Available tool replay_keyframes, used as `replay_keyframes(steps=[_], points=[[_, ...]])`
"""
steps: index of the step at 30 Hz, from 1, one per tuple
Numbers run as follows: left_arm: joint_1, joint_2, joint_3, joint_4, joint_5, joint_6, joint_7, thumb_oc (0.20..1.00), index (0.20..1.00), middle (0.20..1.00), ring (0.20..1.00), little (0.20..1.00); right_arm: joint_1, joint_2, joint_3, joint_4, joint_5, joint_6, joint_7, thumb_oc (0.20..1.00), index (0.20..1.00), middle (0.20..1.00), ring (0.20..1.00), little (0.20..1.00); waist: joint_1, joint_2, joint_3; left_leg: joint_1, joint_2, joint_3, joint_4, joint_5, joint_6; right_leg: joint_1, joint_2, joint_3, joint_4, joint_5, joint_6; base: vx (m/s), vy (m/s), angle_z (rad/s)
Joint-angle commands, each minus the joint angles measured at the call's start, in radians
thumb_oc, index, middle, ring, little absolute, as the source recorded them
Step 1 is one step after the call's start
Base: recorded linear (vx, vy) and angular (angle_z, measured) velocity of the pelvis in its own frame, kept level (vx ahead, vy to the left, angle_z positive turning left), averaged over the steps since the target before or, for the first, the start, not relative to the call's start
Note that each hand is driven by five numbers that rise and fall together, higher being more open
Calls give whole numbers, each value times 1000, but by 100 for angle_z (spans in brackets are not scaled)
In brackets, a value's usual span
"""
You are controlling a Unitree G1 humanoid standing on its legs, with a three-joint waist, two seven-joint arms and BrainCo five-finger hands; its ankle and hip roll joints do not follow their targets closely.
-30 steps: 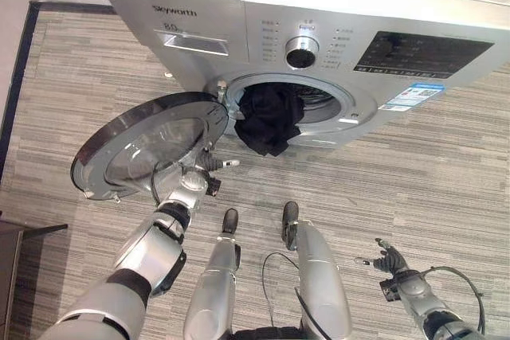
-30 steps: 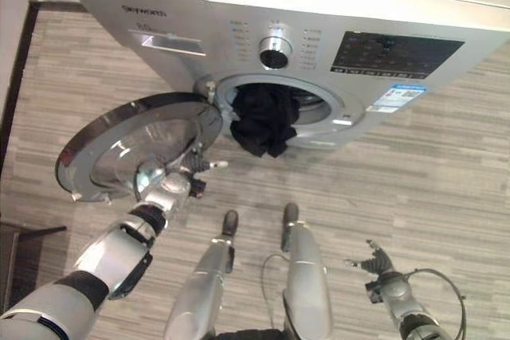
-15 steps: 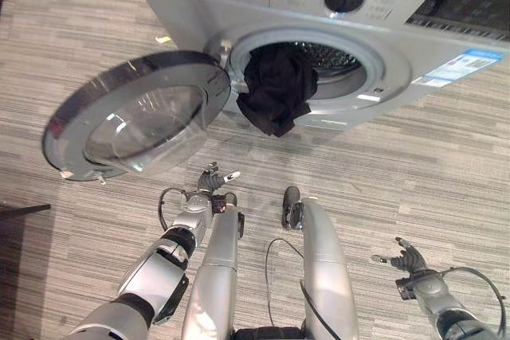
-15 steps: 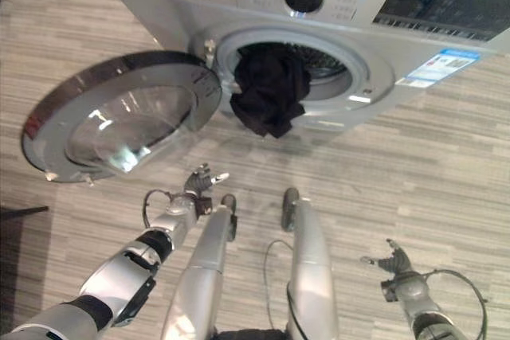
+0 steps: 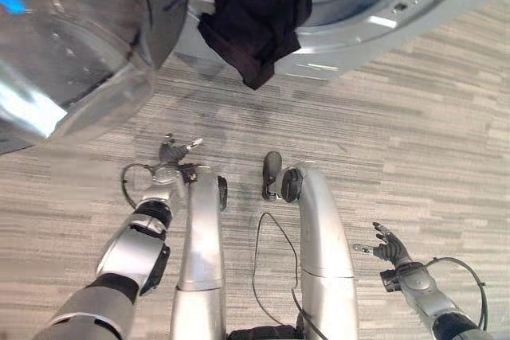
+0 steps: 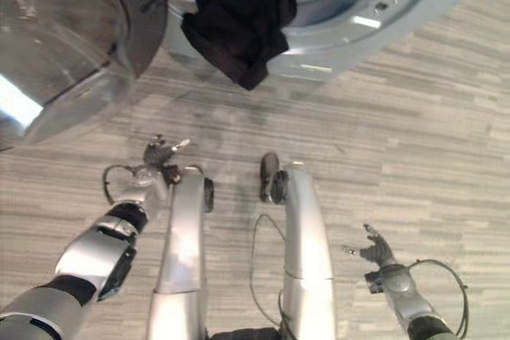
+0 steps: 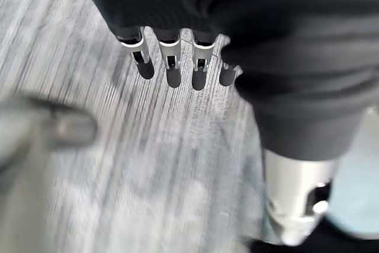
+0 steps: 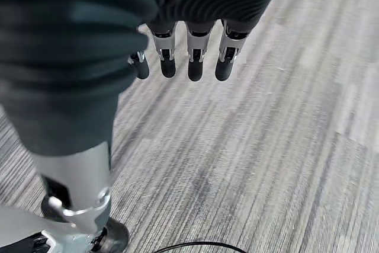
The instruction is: Grab the laundry basket,head to the washer,open it,put in the laundry and shut it.
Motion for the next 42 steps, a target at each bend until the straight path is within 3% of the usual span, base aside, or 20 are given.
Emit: replay_keyframes(steps=[1,7,11,14,18,26,32,33,34,35,36,42], points=[[7,-12,-54,-8,80,-7,5,1000,1000,1000,1000,1000,226,-43,-23,-92,-7,-17,7,1000,1000,1000,1000,1000,5,-22,-12,152,6,52,10,-67,114,146,46,-51,-122,-34,-8,73,16,-29],[-218,89,-158,11,163,-8,20,1000,1000,1000,1000,1000,330,-28,-78,-142,-35,-31,14,1000,1000,1000,1000,1000,-24,-23,-12,73,18,61,82,-89,126,62,57,-43,-81,-27,-7,61,12,-15],[-279,143,-168,-3,159,-24,36,1000,1000,1000,1000,1000,394,-18,-115,-163,-18,-43,23,1000,1000,1000,1000,1000,-32,-27,-12,32,31,73,108,-94,135,7,69,-37,-74,-3,1,57,5,-16],[-309,103,-156,-21,156,-47,62,1000,1000,1000,1000,1000,443,-92,-157,-72,49,-56,89,1000,1000,1000,1000,1000,-17,-21,-12,6,33,80,117,-95,141,-20,83,-33,-72,11,5,28,-8,-20],[-350,39,-172,-46,140,-63,56,1000,1000,1000,1000,1000,457,-89,-177,-46,87,-64,69,1000,1000,1000,1000,1000,-24,-12,-12,-6,22,84,118,-87,141,-35,83,-20,-72,17,0,15,-19,-2],[-354,-8,-196,-111,95,-98,28,1000,1000,1000,1000,1000,438,-75,-166,-21,91,-65,45,1000,1000,1000,1000,1000,-25,13,-12,4,22,106,97,-72,140,-34,78,-2,-89,30,-12,-5,-17,2],[-269,-71,-201,-186,-60,-130,-75,1000,1000,1000,1000,1000,435,-55,-179,7,119,-54,42,1000,1000,1000,1000,1000,-17,40,-12,55,19,120,29,-41,135,9,76,12,-143,49,-25,-29,-43,4],[-268,-71,-201,-186,-60,-129,-75,950,950,950,950,950,435,-55,-179,7,119,-54,42,1000,1000,1000,1000,1000,-16,40,-12,56,19,120,27,-40,135,11,77,13,-145,49,-25,-31,-44,0],[-239,-68,-214,-203,-93,-129,-112,570,570,570,570,570,438,-55,-181,13,121,-51,43,1000,1000,1000,1000,1000,-10,45,-12,69,18,122,12,-35,135,25,79,17,-161,55,-24,-32,-48,2],[-226,-63,-222,-211,-96,-129,-128,275,275,275,275,275,440,-53,-182,16,118,-49,44,1000,1000,1000,1000,1000,-6,48,-12,75,18,123,3,-29,134,32,78,18,-169,58,-25,-31,-48,4],[-225,-63,-222,-211,-96,-129,-128,200,200,200,200,200,441,-53,-182,16,118,-49,44,1000,1000,1000,1000,1000,-6,48,-12,76,18,123,2,-28,134,34,78,18,-170,58,-25,-29,-31,0],[-148,-99,-244,-270,-149,-138,-172,200,200,200,200,200,412,-49,-192,56,106,-48,31,1000,1000,1000,1000,1000,20,74,-12,119,18,134,-58,-3,131,72,77,33,-210,72,-23,-28,-27,2]])
